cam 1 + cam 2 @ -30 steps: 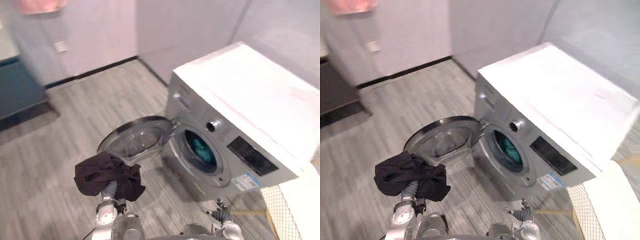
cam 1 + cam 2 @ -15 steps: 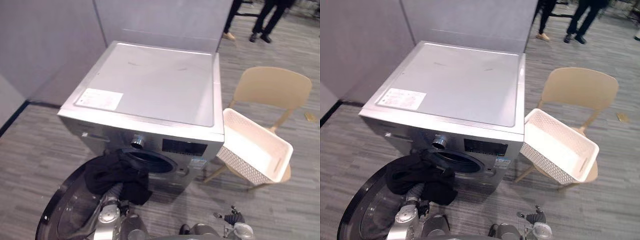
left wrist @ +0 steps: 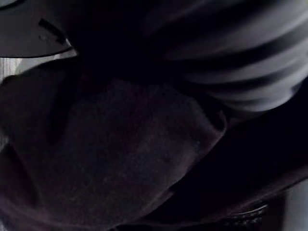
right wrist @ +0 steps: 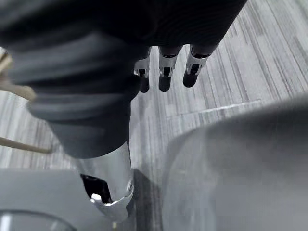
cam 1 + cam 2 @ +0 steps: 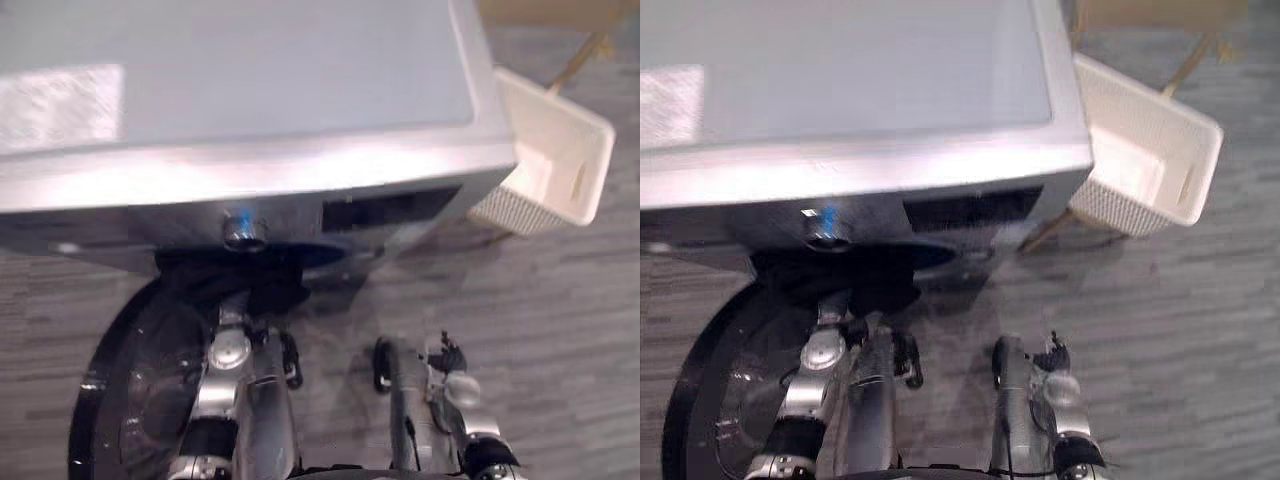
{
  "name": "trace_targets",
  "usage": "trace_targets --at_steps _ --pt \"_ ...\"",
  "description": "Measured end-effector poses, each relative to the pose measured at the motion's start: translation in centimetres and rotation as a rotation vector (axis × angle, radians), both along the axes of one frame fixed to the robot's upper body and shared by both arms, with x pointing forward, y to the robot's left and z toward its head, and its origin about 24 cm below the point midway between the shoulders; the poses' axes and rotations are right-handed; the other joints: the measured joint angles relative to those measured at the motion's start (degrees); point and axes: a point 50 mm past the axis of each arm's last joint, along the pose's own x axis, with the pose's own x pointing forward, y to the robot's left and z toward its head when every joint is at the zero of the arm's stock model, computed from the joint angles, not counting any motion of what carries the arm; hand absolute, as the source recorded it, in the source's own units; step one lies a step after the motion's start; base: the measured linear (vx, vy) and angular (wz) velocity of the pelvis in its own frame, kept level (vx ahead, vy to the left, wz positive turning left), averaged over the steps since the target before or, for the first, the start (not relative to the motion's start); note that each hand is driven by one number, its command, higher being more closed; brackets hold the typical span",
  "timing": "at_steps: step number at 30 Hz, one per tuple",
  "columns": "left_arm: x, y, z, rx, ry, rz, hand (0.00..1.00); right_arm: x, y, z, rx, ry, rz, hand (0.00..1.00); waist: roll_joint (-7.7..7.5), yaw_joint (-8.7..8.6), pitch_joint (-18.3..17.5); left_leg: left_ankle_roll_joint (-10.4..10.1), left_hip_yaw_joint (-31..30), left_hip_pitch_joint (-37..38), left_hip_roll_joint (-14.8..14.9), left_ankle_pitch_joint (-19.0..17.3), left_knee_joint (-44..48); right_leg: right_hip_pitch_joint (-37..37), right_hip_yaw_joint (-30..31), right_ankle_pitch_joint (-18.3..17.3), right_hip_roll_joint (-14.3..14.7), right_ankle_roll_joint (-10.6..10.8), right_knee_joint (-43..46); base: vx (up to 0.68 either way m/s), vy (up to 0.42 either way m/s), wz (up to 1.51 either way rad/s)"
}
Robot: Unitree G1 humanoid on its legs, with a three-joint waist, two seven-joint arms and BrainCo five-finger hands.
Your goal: Pick up the laundry basket with both hands and put the clothes into the washing machine.
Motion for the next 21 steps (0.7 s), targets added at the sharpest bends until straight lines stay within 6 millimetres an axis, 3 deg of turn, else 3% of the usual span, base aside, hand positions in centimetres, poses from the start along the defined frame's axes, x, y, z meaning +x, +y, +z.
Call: trace_targets --at_steps 3,5,11,12,16,17,21 --pt "1.2 -0.4 2.5 -0.002 -0.095 0.011 1.00 2.1 -0.1 2.5 -0.015 -0.119 -0.026 0.00 -0.18 -0.23 0.8 0.4 -1.9 -9.8 0.6 -0.6 6.5 -9.4 0.0 -1.3 0.0 -0.1 7.1 -0.17 -0.046 0.05" --pt "2.4 -1.0 4.6 -0.005 -0.168 0.013 1.00 4.1 -0.4 5.4 -0.036 -0.249 -0.053 0.00 -0.48 -0.20 1.7 0.8 -3.5 -18.7 1.1 -1.2 13.1 -18.0 0.1 -2.7 -0.1 0.0 14.5 -0.14 -0.069 0.08" --pt "4.0 -2.1 9.6 0.054 -0.329 0.021 1.00 6.0 -1.7 10.4 -0.062 -0.480 -0.123 0.00 -0.94 -0.15 2.8 0.7 -7.9 -33.7 0.4 -1.9 24.0 -31.8 0.1 -6.3 -0.9 -0.5 27.7 -0.08 -0.100 0.17" --pt "4.2 -2.2 10.2 0.075 -0.347 0.024 1.00 6.1 -1.8 10.7 -0.066 -0.497 -0.126 0.00 -0.95 -0.19 2.8 0.7 -8.3 -34.6 0.2 -1.9 24.8 -32.6 0.0 -6.7 -1.0 -0.6 28.7 -0.02 -0.081 0.18" --pt "5.2 -2.7 16.2 0.207 -0.543 0.069 1.00 6.1 -1.8 11.8 -0.073 -0.560 -0.125 0.00 -1.91 -0.75 3.1 -0.2 -10.4 -38.2 -0.1 -1.7 27.4 -35.3 -1.1 -7.9 -1.3 -1.5 32.3 -0.02 -0.088 0.12" --pt "5.4 -3.0 18.9 0.258 -0.630 0.095 1.00 6.1 -1.7 12.0 -0.071 -0.575 -0.124 0.00 -2.17 -1.43 3.1 -0.9 -11.4 -39.3 -0.8 -1.3 27.4 -35.9 -1.8 -8.0 -1.4 -1.9 32.7 -0.01 -0.066 0.17" --pt "5.1 -3.9 24.0 0.389 -0.799 0.167 1.00 6.0 -1.7 12.2 -0.072 -0.596 -0.122 0.00 -2.41 -1.81 3.0 -1.2 -12.3 -40.2 -0.7 -0.7 27.5 -36.6 -2.8 -8.3 -1.4 -2.5 33.1 0.02 -0.055 0.04"
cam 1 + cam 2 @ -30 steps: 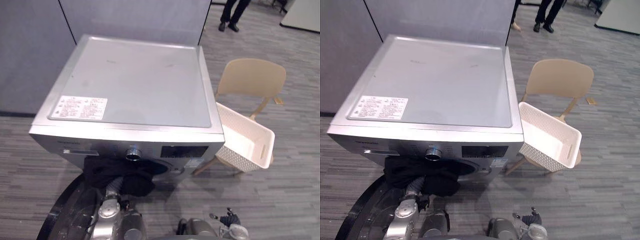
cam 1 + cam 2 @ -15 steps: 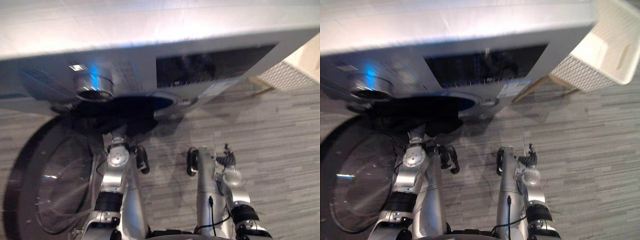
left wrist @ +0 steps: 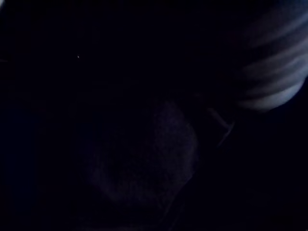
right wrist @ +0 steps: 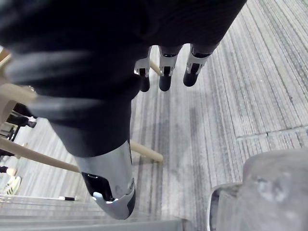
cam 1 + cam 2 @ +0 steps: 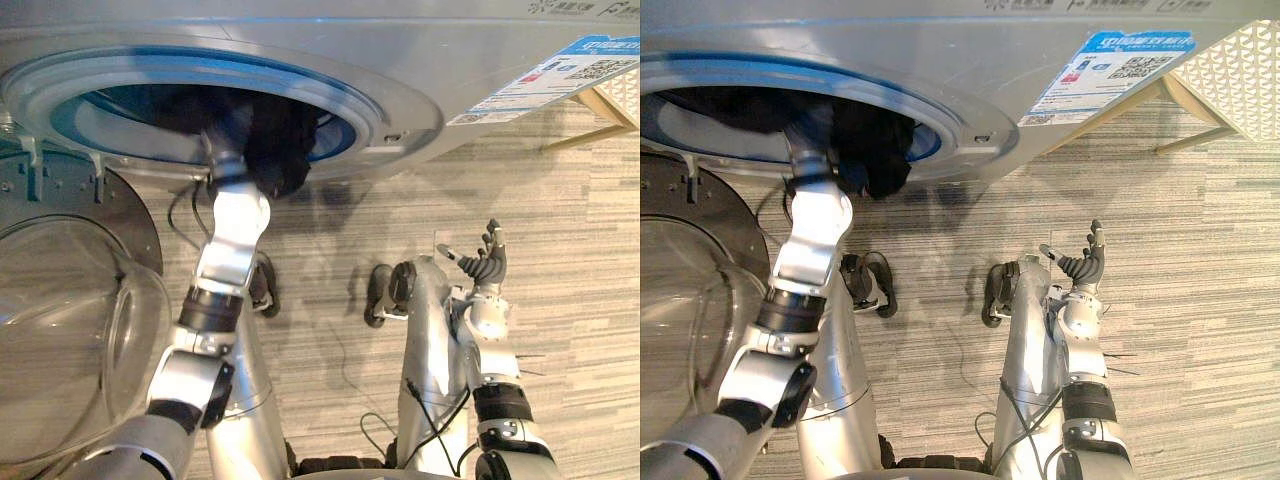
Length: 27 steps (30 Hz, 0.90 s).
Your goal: Pick up the laundry basket with both hands and put the clothes into the washing machine.
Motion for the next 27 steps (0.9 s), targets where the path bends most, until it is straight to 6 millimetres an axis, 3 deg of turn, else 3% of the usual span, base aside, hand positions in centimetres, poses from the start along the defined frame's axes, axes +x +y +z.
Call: trace_targets --at_steps 6,7,11,13,15,21,27 --pt "0.3 0.0 5.8 0.173 -0.134 0.203 1.00 0.1 0.1 0.2 -0.002 -0.024 0.005 0.00 -0.24 -0.56 -0.1 -0.5 -1.2 -1.1 0.1 0.3 0.0 -0.3 -1.4 -0.2 0.3 -0.4 0.0 0.04 -0.036 0.00" --pt "0.4 0.1 6.5 0.194 -0.139 0.231 0.00 0.1 0.2 0.2 -0.002 -0.027 0.007 0.00 -0.37 -0.69 -0.2 -0.6 -1.3 -1.3 0.1 0.3 0.0 -0.5 -1.5 -0.2 0.3 -0.4 0.0 0.04 -0.021 0.00" --pt "1.4 0.5 10.5 0.325 -0.147 0.403 0.00 0.2 0.6 0.1 -0.003 -0.049 0.022 0.00 -2.15 -1.64 -1.0 -0.9 -1.5 -3.4 0.2 0.6 0.2 -2.5 -1.8 0.1 0.5 -0.9 0.0 0.03 -0.011 -0.03" --pt "1.8 0.9 11.3 0.372 -0.109 0.436 0.00 0.3 0.8 0.3 -0.008 -0.060 0.032 0.00 -2.17 -2.09 -1.0 -1.0 -1.9 -3.9 0.2 0.6 0.4 -2.7 -2.1 0.1 0.6 -1.0 -0.1 0.05 -0.007 -0.06" --pt "2.4 1.5 11.3 0.421 -0.046 0.444 0.00 0.6 1.1 0.4 -0.014 -0.064 0.053 0.00 -2.17 -2.80 -1.0 -1.0 -2.0 -4.3 0.2 0.6 0.5 -2.7 -2.3 0.1 0.6 -1.0 -0.2 0.06 -0.003 -0.02" --pt "4.9 2.6 9.4 0.546 0.231 0.397 0.00 0.8 1.5 1.0 -0.021 -0.084 0.132 0.00 -2.67 -2.79 -1.3 -0.8 -2.6 -6.6 0.2 0.4 1.9 -4.7 -2.7 0.1 0.6 -0.9 0.7 0.04 -0.007 -0.03" --pt "5.6 3.6 8.7 0.495 0.325 0.349 0.00 0.8 2.0 1.3 -0.018 -0.089 0.167 0.00 -3.13 -2.63 -1.6 -0.7 -2.9 -7.1 0.8 0.4 3.1 -5.3 -2.4 0.1 1.1 -1.0 2.0 0.02 -0.010 -0.02"
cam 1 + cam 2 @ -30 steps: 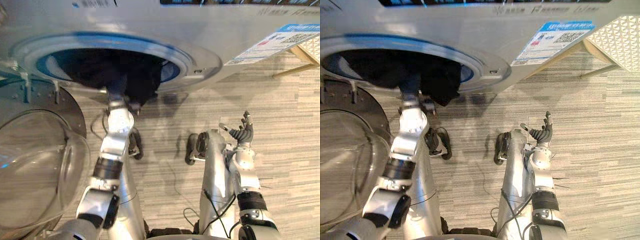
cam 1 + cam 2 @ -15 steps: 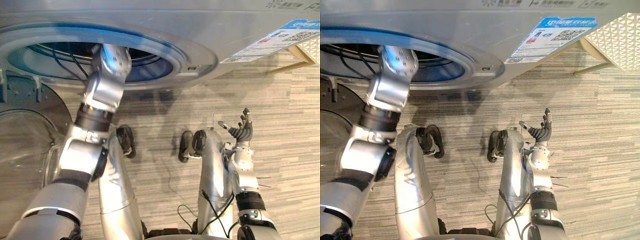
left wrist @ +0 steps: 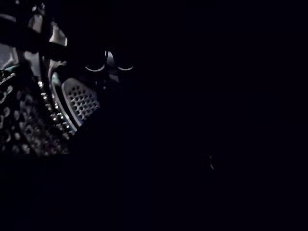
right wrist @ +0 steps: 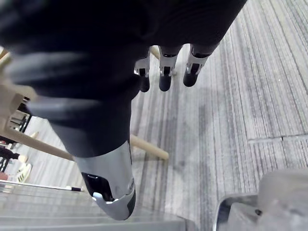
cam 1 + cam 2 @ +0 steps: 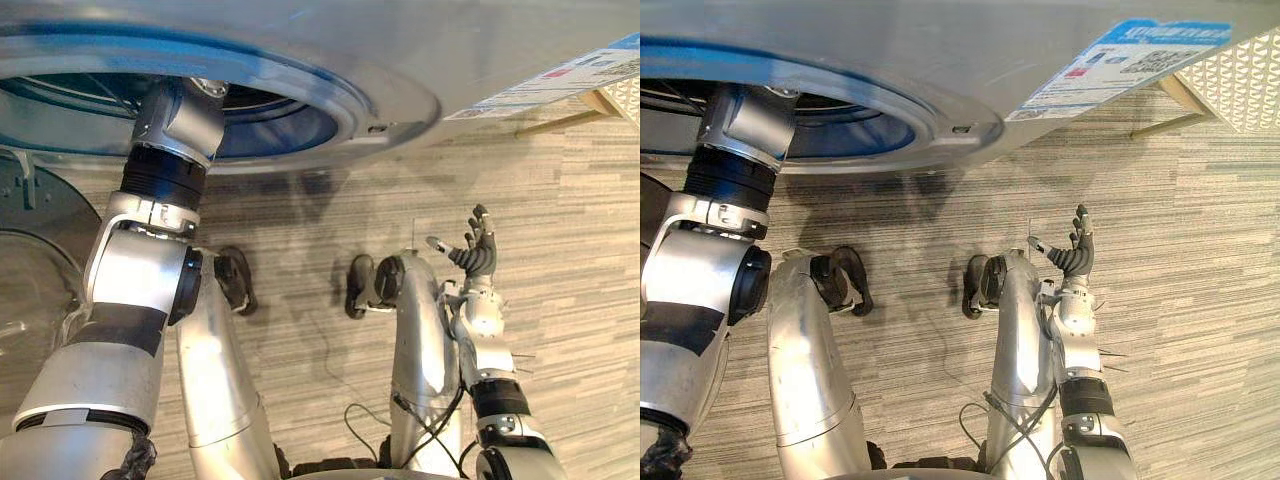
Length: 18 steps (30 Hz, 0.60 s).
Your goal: Pick up the laundry basket with both hands and put the clothes into the washing machine.
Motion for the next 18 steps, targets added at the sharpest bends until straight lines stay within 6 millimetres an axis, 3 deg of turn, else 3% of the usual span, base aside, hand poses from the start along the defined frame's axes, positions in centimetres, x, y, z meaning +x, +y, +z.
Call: trace_targets --at_steps 4,7,15,18 --pt "-0.3 -0.1 0.3 -0.042 -0.033 -0.020 0.00 -0.2 0.1 0.0 0.011 -0.004 -0.004 0.00 -0.18 0.57 -0.1 -0.2 -0.3 0.1 0.1 0.1 0.0 0.0 -0.1 -0.1 -0.1 -0.3 0.4 0.01 -0.007 0.01" --pt "-1.2 -0.1 -0.7 -0.067 -0.101 -0.035 0.00 -0.6 0.0 -0.2 0.006 0.001 -0.012 0.00 -0.17 0.82 -0.1 -0.6 -0.6 0.7 -0.6 0.4 -0.1 0.7 -0.6 -0.6 -0.9 -1.2 1.0 0.05 -0.032 0.11" --pt "-2.4 1.7 -7.2 -0.193 -0.062 -0.060 0.00 -1.5 0.0 -2.2 -0.015 0.126 -0.022 0.00 -0.08 3.14 -0.2 -2.2 -1.6 5.8 -1.8 1.7 -4.4 6.1 -2.6 -1.6 -2.0 -2.8 -0.9 0.03 -0.061 0.17" --pt "-3.2 2.8 -10.9 -0.302 -0.004 -0.068 0.00 -1.7 0.4 -2.9 -0.001 0.163 -0.019 0.00 -0.14 3.68 -0.8 -2.6 -1.6 7.8 -1.9 3.1 -8.0 8.3 -3.8 -1.5 -2.2 -3.3 -3.7 0.03 -0.093 0.16"
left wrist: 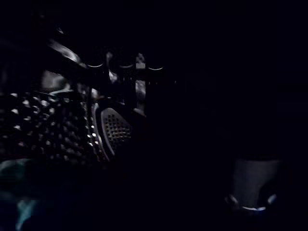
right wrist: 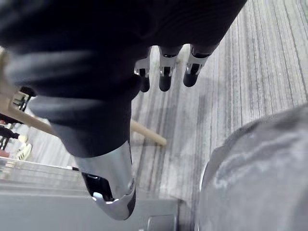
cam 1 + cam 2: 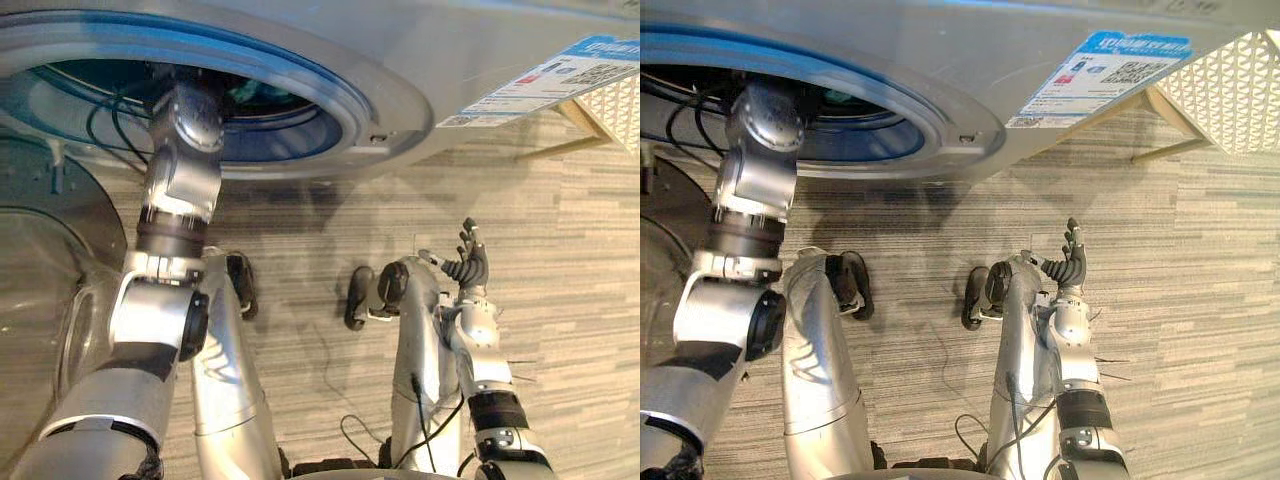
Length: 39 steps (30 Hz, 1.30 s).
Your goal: Pick up the laundry basket with both hands and put the clothes into the washing machine.
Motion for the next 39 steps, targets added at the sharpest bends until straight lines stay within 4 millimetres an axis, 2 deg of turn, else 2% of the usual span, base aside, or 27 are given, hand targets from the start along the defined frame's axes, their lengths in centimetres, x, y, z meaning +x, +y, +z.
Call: trace_targets --at_steps 1,3,4,6,7,8,9,11,12,14,17,22,27,31,33,34,35,36,37,38,39 --pt "-0.2 0.1 -0.9 -0.026 0.013 -0.001 0.00 0.0 0.1 -0.1 0.004 0.003 -0.001 0.00 0.04 0.36 0.0 0.1 0.0 0.5 0.0 0.3 -0.7 0.6 -0.3 0.1 0.0 -0.3 -0.6 0.05 -0.075 0.11" --pt "-1.0 0.1 -5.0 -0.129 0.080 -0.006 0.00 -0.2 -0.2 -0.4 0.011 0.022 -0.015 0.00 0.07 0.84 0.0 -0.8 0.0 3.5 -0.1 1.3 -4.0 3.7 -1.3 0.5 0.0 -0.9 -3.5 0.07 -0.073 0.12" --pt "-1.3 0.1 -6.4 -0.160 0.110 -0.006 0.00 -0.2 -0.2 -0.4 0.013 0.028 -0.017 0.00 0.08 0.95 0.0 -1.1 -0.1 4.6 -0.1 1.6 -5.0 5.0 -1.8 0.6 0.0 -1.0 -4.5 0.08 -0.070 0.14" --pt "-3.0 -0.3 -13.0 -0.300 0.265 -0.022 0.00 -0.9 -0.2 -1.3 0.020 0.059 -0.026 0.00 0.18 1.14 -0.6 -1.6 0.1 10.7 -0.1 2.0 -9.9 11.2 -3.1 0.7 0.3 -1.2 -9.4 0.10 -0.073 0.17" --pt "-3.7 -0.5 -14.8 -0.346 0.311 -0.032 0.00 -1.2 -0.3 -1.7 0.026 0.075 -0.033 0.00 0.27 1.26 -1.1 -1.7 0.2 12.3 -0.1 2.2 -11.5 12.9 -3.4 0.8 0.3 -1.2 -10.9 0.13 -0.079 0.21" --pt "-5.3 -1.0 -18.2 -0.435 0.405 -0.048 0.00 -2.1 -0.5 -2.7 0.033 0.119 -0.041 0.00 0.25 1.79 -2.0 -1.9 0.9 16.4 -0.2 2.9 -15.1 16.8 -3.8 1.3 0.3 -1.4 -14.2 0.16 -0.081 0.18" --pt "-6.0 -1.3 -19.7 -0.473 0.451 -0.059 0.00 -2.6 -0.6 -3.3 0.035 0.142 -0.045 0.00 0.32 2.21 -2.3 -2.1 1.4 18.9 -0.3 3.3 -17.1 19.1 -4.0 1.6 0.3 -1.3 -16.0 0.18 -0.081 0.25" --pt "-9.5 -1.9 -25.2 -0.563 0.638 -0.085 0.00 -4.7 -0.9 -6.3 0.044 0.275 -0.054 0.00 1.35 2.33 -4.3 -2.6 2.5 29.9 -1.1 5.3 -26.1 30.2 -5.4 3.0 0.4 -0.8 -24.8 0.22 -0.078 0.31" --pt "-10.4 -1.9 -26.3 -0.574 0.682 -0.084 0.00 -5.2 -0.9 -7.1 0.045 0.311 -0.055 0.00 1.48 2.40 -5.1 -2.5 2.9 32.6 -1.2 5.7 -28.3 32.7 -5.6 3.5 0.5 -0.7 -27.0 0.26 -0.053 0.25" --pt "-13.9 -1.7 -30.4 -0.609 0.855 -0.057 0.00 -7.4 -1.0 -9.7 0.049 0.442 -0.058 0.00 2.50 2.35 -8.1 -2.4 5.2 44.0 -1.7 7.6 -37.8 43.5 -6.0 6.0 0.8 0.4 -36.5 0.22 0.018 0.11" --pt "-17.0 -1.0 -33.5 -0.644 0.991 0.003 0.00 -9.6 -1.0 -12.0 0.063 0.560 -0.058 0.00 4.18 2.34 -11.0 -1.7 7.7 54.6 -1.8 9.5 -46.9 53.8 -6.1 9.4 1.6 1.7 -47.0 0.17 0.092 -0.04" --pt "-19.5 0.2 -36.1 -0.647 1.126 0.082 0.00 -11.9 -0.6 -14.3 0.074 0.688 -0.047 0.00 4.89 2.34 -14.6 -1.2 11.0 65.2 -2.0 11.5 -56.1 64.2 -5.6 14.0 2.3 3.5 -59.1 0.12 0.089 -0.13" --pt "-22.1 0.3 -38.7 -0.646 1.281 0.135 0.00 -14.0 -1.0 -16.2 0.096 0.811 -0.066 0.00 5.18 2.10 -19.1 -0.5 14.6 74.5 -4.0 15.8 -68.6 72.3 -3.9 20.7 2.5 5.0 -73.8 0.11 0.084 -0.17" --pt "-22.5 0.8 -39.2 -0.644 1.310 0.155 0.00 -13.5 -1.3 -16.5 0.085 0.839 -0.060 0.00 5.35 2.18 -19.1 -0.2 18.2 76.0 -3.8 17.2 -71.9 72.8 -0.8 24.8 3.5 5.3 -78.9 0.04 0.048 -0.43" --pt "-22.3 1.2 -39.1 -0.643 1.307 0.163 0.00 -13.3 -1.2 -16.5 0.084 0.835 -0.057 0.00 5.34 1.99 -19.0 -0.2 18.8 75.6 -3.6 17.2 -70.9 72.3 -0.1 25.2 3.6 5.4 -78.5 -0.05 0.050 -0.24" --pt "-21.1 1.4 -38.6 -0.632 1.273 0.153 0.00 -13.4 -1.2 -16.5 0.078 0.839 -0.051 0.00 5.49 2.11 -18.9 -0.1 18.7 74.4 -3.6 17.1 -69.6 70.2 0.2 26.0 3.7 5.7 -75.4 -0.10 0.056 -0.03" --pt "-20.9 1.6 -38.5 -0.634 1.260 0.155 0.00 -13.2 -1.1 -16.5 0.076 0.838 -0.047 0.00 5.71 2.14 -19.0 0.2 18.5 74.3 -2.9 17.3 -70.0 69.9 0.6 26.5 4.2 6.3 -75.8 -0.11 0.034 -0.01" --pt "-20.6 1.8 -38.3 -0.639 1.242 0.157 0.00 -13.0 -1.0 -16.4 0.077 0.833 -0.042 0.00 5.88 2.12 -18.6 0.7 18.8 74.1 -2.1 17.5 -70.5 69.6 1.2 25.1 4.1 6.2 -72.9 -0.11 -0.015 0.17" --pt "-20.2 2.0 -38.0 -0.639 1.222 0.158 0.00 -13.0 -0.8 -16.5 0.078 0.836 -0.035 0.00 5.74 2.11 -18.1 1.0 17.7 73.8 -2.4 17.8 -69.6 68.1 1.7 21.2 2.8 6.7 -62.1 -0.13 -0.039 0.43" --pt "-20.4 2.2 -38.0 -0.649 1.219 0.165 0.00 -13.5 -0.7 -16.7 0.083 0.849 -0.037 0.00 5.56 2.23 -18.2 1.0 16.3 73.5 -3.1 17.9 -68.5 69.3 2.8 19.3 1.0 8.7 -54.7 -0.14 -0.048 0.55" --pt "-20.5 2.2 -38.0 -0.649 1.217 0.168 0.00 -13.7 -0.7 -16.8 0.083 0.852 -0.037 0.00 5.31 2.27 -18.4 1.0 15.5 73.1 -3.4 17.9 -67.8 70.5 3.5 18.7 0.4 9.4 -53.1 -0.13 -0.128 0.60"
